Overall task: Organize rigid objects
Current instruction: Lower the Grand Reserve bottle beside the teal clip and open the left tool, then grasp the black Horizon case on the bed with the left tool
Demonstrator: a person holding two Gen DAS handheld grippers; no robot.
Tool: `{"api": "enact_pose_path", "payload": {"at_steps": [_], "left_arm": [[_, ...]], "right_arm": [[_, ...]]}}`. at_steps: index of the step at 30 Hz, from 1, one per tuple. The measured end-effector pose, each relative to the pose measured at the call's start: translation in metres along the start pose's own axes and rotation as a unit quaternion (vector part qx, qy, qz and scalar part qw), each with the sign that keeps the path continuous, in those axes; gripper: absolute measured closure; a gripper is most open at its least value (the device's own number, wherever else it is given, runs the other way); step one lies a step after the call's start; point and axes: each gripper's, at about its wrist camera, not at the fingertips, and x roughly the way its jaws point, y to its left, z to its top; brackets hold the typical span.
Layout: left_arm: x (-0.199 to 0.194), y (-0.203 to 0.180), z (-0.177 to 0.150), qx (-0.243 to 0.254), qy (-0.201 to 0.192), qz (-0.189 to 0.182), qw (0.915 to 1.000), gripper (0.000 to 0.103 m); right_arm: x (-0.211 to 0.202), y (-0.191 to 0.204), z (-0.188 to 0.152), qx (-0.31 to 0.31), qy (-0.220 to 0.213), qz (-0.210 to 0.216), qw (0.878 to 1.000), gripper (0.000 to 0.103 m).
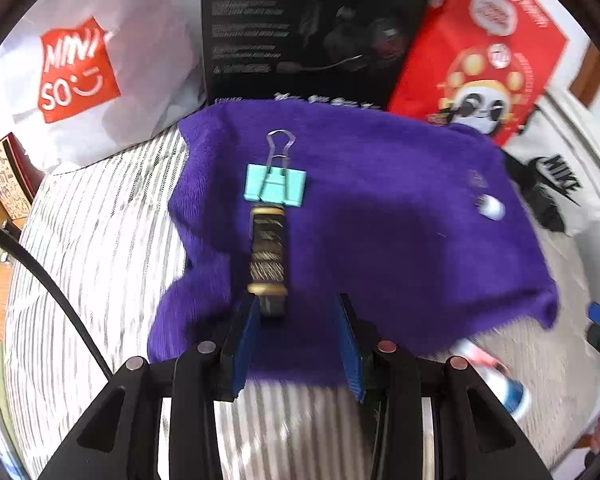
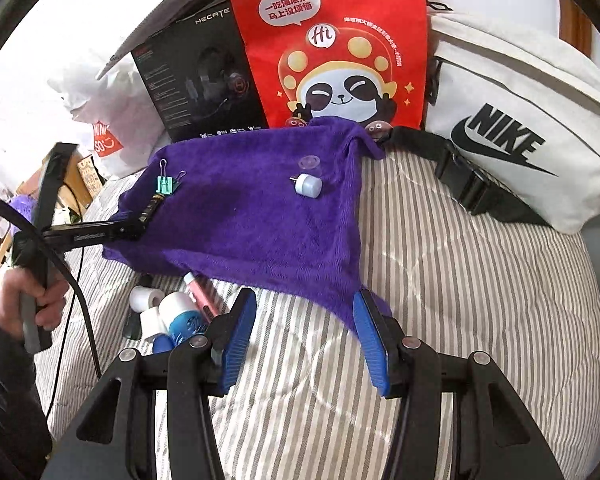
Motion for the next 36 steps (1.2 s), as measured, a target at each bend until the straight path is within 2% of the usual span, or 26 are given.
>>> {"api": "enact_pose_path", "payload": {"at_steps": [3, 6, 14, 19, 25, 31, 32, 36], "left_arm": [[-0.018, -0.010, -0.016, 0.015, -0.012, 0.004, 0.9998, 0.063], [-0.022, -0.018, -0.032, 0.020, -0.004, 0.005, 0.9998, 0.063], [-0.007, -0.033, -0.067, 0.028, 0.029, -0.013, 0.9991, 0.063], [0.002, -0.047, -0.072, 0.039, 0.041, -0.013, 0.9983, 0.063], [0.004, -0.058, -0.077, 0.077, 0.038, 0.038, 0.9956, 0.060], [0.003, -0.051, -0.078, 0.069, 0.030, 0.036, 0.9965, 0.060], [0.003, -0.052, -0.077, 0.071, 0.029, 0.037, 0.9964, 0.061], [0.004, -0.058, -0.075, 0.085, 0.026, 0.023, 0.9958, 0.080]], "right_arm": [[-0.007, 0.002, -0.005, 0.003, -0.005, 0.004, 1.000, 0.053], [-0.013, 0.004, -0.009, 0.006, -0.010, 0.008, 1.000, 0.053], [-0.030, 0.014, -0.024, 0.000, -0.015, 0.013, 1.000, 0.053], [-0.036, 0.014, -0.031, 0.006, -0.016, 0.017, 1.000, 0.053], [-0.036, 0.012, -0.038, 0.008, -0.010, 0.021, 1.000, 0.053], [-0.031, 0.006, -0.042, 0.020, -0.004, 0.027, 0.999, 0.052], [-0.030, 0.006, -0.042, 0.020, -0.003, 0.028, 0.999, 0.053], [-0.025, 0.010, -0.043, 0.016, 0.005, 0.031, 0.999, 0.053]]}}
